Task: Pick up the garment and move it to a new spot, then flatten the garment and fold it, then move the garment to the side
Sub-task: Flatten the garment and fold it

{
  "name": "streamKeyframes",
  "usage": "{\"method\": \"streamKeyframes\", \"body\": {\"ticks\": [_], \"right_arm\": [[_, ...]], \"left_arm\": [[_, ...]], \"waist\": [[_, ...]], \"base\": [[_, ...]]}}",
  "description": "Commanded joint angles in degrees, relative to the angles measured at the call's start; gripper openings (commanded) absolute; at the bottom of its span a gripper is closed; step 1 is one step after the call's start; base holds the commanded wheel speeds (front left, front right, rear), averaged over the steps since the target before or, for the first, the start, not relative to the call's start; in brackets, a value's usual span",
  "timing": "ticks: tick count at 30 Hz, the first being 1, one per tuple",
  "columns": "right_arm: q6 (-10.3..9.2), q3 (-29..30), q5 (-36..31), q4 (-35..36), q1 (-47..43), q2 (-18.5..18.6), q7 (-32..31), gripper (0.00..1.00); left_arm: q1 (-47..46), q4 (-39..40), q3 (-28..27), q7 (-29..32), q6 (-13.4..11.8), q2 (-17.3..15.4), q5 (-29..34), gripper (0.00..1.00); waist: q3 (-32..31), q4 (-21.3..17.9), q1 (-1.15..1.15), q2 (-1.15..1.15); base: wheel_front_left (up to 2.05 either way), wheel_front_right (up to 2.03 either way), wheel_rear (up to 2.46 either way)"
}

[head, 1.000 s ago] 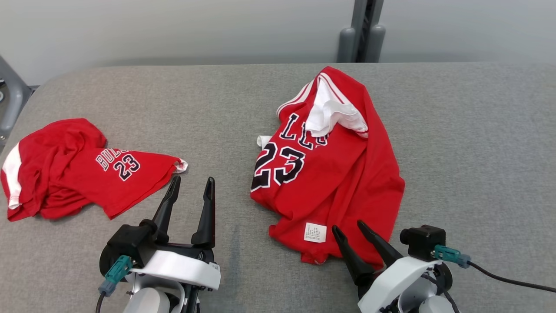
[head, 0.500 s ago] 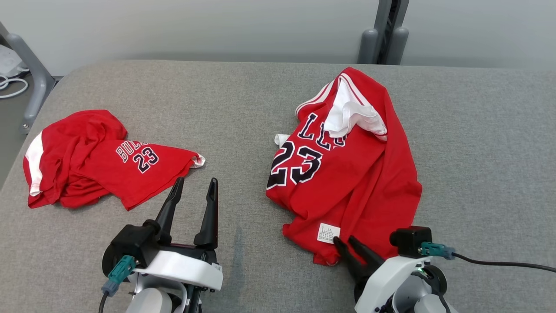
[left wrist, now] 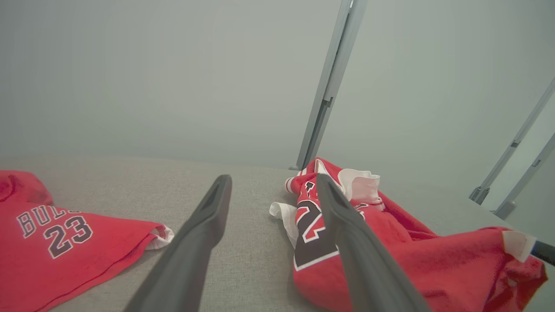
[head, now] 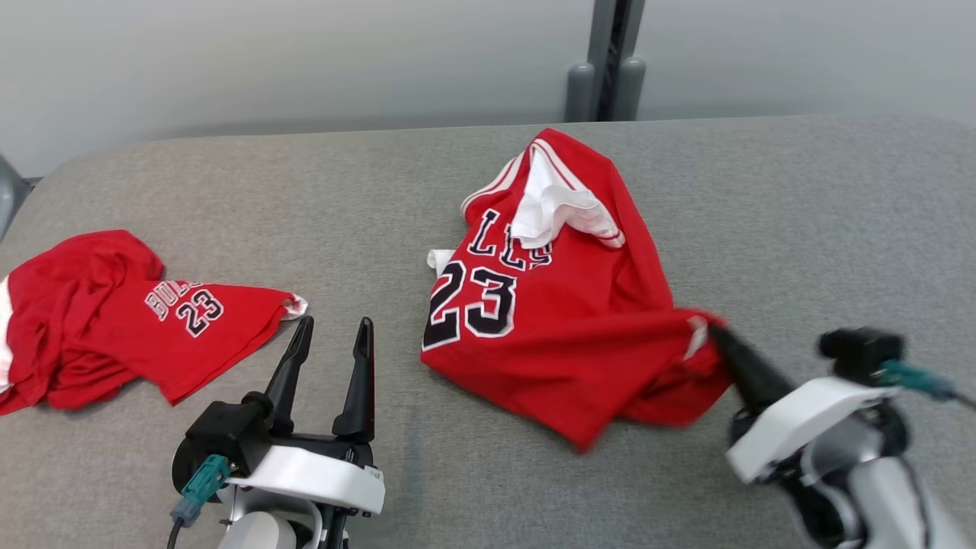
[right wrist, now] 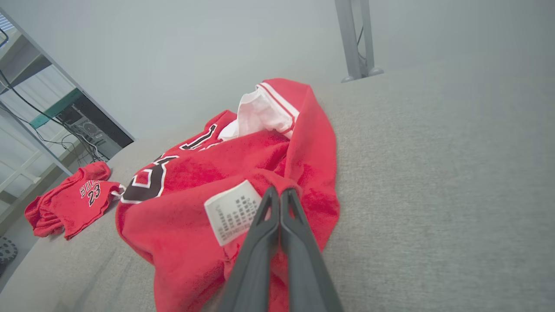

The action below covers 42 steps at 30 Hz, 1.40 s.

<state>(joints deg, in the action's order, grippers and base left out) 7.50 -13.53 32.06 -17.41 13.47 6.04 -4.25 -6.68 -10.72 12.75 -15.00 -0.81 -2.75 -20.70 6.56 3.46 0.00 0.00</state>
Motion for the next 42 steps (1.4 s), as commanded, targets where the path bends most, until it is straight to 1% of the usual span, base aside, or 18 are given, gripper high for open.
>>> {"method": "streamKeyframes", "body": {"ticks": [1,5,8,10,15,16,17,20,24,29,32,33,38,42], "right_arm": [[-0.02,2.8,-1.1,2.6,-0.2,2.0,-1.3,0.0],[-0.02,11.3,-4.1,7.8,1.2,6.1,-4.6,0.0],[-0.02,16.4,-6.3,9.3,2.8,8.6,-6.1,0.0],[-0.02,18.8,-9.0,8.5,3.9,10.9,-6.3,0.0],[-0.03,23.1,-11.1,2.9,8.5,13.2,-5.1,0.0],[-0.02,23.4,-12.0,1.7,9.5,13.7,-4.2,0.47],[-0.02,23.4,-12.9,0.3,10.4,14.0,-3.7,1.0],[-0.02,22.3,-15.8,-3.2,12.5,14.5,-2.3,1.0],[-0.02,19.7,-16.9,-4.6,13.9,12.2,0.7,1.0],[-0.02,13.7,-13.7,-1.9,11.3,9.0,4.3,1.0],[-0.02,9.3,-11.7,1.5,8.5,7.6,7.2,1.0],[-0.02,9.3,-11.7,1.5,8.5,7.6,7.2,1.0],[-0.02,7.0,-7.7,6.2,3.6,4.3,13.9,1.0],[-0.02,3.5,-6.0,8.4,0.1,3.6,17.4,1.0]], "left_arm": [[-0.7,0.3,0.1,-0.2,0.1,-0.2,-0.3,1.0],[-1.1,0.1,0.5,-0.2,0.1,-0.2,0.0,1.0],[-1.5,0.0,0.5,-0.2,0.2,-0.3,0.2,1.0],[-2.2,-0.1,0.7,-0.2,0.4,-0.2,0.4,1.0],[-3.6,-0.3,1.1,-0.2,0.8,-0.2,0.6,1.0],[-3.9,-0.4,1.2,-0.2,0.8,-0.2,0.7,1.0],[-4.1,-0.5,1.2,-0.2,0.8,-0.3,0.7,1.0],[-4.5,-0.7,1.1,-0.2,0.9,-0.2,0.9,1.0],[-4.2,-0.9,0.5,-0.2,0.8,-0.2,0.9,1.0],[-4.2,-0.9,0.2,-0.2,0.6,-0.2,1.0,1.0],[-4.0,-0.8,-0.1,-0.2,0.6,-0.3,1.1,1.0],[-4.0,-0.8,-0.1,-0.2,0.6,-0.3,1.1,1.0],[-3.6,-0.6,-1.1,-0.2,0.6,-0.3,1.5,1.0],[-3.4,-0.6,-1.7,-0.1,1.2,-0.2,1.9,1.0]], "waist": [[-0.1,-1.3,0.0,0.0],[0.4,-2.6,0.0,0.0],[0.9,-3.1,0.0,0.0],[1.5,-3.1,0.0,0.0],[3.1,-2.6,0.0,0.0],[3.4,-2.4,0.0,0.0],[3.6,-2.3,0.0,0.0],[4.0,-2.1,0.0,0.0],[3.8,-2.7,0.0,0.0],[2.9,-4.3,0.0,0.0],[2.6,-5.3,0.0,0.0],[2.6,-5.3,0.0,0.0],[2.1,-7.2,0.0,0.0],[1.9,-8.3,0.0,0.0]], "base": [[0.0,0.0,0.0],[0.0,0.0,0.0],[0.0,0.0,0.0],[0.0,0.0,0.0],[0.0,0.0,0.0],[0.0,0.0,0.0],[0.0,0.0,0.0],[0.0,0.0,0.0],[0.0,0.0,0.0],[0.0,0.0,0.0],[0.0,0.0,0.0],[0.0,0.0,0.0],[0.0,0.0,0.0],[0.0,0.0,0.0]]}}
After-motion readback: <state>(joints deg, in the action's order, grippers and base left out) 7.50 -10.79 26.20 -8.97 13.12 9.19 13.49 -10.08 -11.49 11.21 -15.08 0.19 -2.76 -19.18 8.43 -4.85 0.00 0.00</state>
